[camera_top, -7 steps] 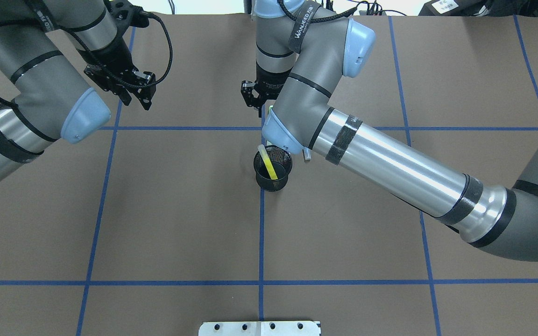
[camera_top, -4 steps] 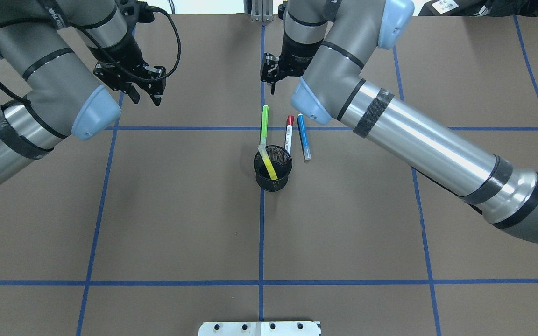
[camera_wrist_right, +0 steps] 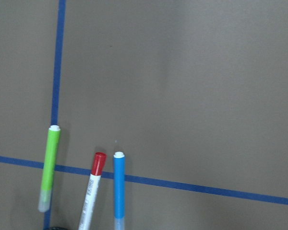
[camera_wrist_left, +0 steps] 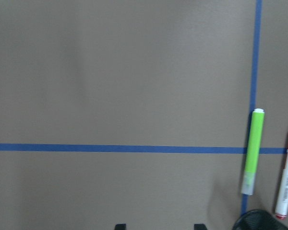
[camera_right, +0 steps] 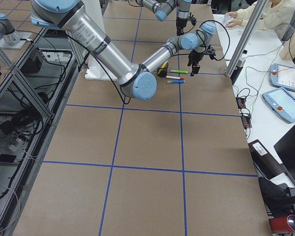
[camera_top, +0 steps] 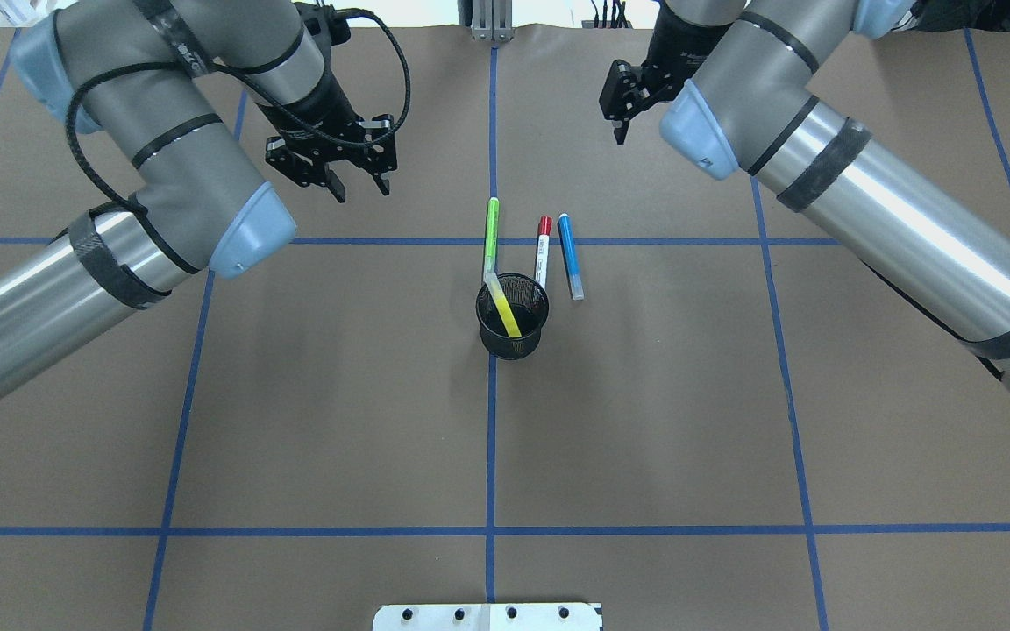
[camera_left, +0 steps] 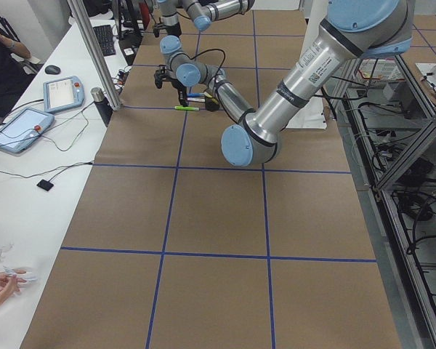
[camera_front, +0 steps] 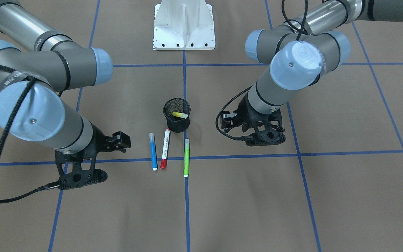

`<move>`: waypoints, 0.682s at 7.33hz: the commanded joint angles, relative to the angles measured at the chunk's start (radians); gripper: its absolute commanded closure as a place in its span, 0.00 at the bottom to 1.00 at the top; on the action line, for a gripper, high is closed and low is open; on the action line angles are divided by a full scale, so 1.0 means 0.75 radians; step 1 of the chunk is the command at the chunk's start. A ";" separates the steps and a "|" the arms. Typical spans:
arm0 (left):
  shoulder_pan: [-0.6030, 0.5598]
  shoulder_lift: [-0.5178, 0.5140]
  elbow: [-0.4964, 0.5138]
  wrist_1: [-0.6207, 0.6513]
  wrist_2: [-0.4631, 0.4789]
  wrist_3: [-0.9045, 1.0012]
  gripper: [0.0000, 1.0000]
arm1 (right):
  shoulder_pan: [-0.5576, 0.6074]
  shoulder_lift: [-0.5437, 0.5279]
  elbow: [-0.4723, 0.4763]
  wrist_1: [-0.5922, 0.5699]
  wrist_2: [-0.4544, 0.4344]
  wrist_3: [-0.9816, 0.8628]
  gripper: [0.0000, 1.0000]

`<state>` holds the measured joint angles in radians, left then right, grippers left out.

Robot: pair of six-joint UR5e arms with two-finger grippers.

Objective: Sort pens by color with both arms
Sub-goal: 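Move the left gripper toward the cup while the right arm rises away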

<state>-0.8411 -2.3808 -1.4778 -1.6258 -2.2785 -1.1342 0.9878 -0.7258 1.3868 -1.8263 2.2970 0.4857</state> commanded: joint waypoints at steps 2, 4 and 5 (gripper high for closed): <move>0.107 -0.096 0.042 -0.015 0.003 -0.415 0.22 | 0.053 -0.137 0.175 -0.093 0.001 -0.187 0.02; 0.132 -0.147 0.058 -0.013 0.011 -0.656 0.17 | 0.062 -0.163 0.231 -0.140 -0.005 -0.189 0.01; 0.144 -0.155 0.068 -0.013 0.019 -0.733 0.16 | 0.059 -0.155 0.237 -0.142 -0.005 -0.189 0.01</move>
<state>-0.7443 -2.4814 -1.4363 -1.6354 -2.2700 -1.5875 1.0321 -0.8431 1.5527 -1.9260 2.2943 0.3447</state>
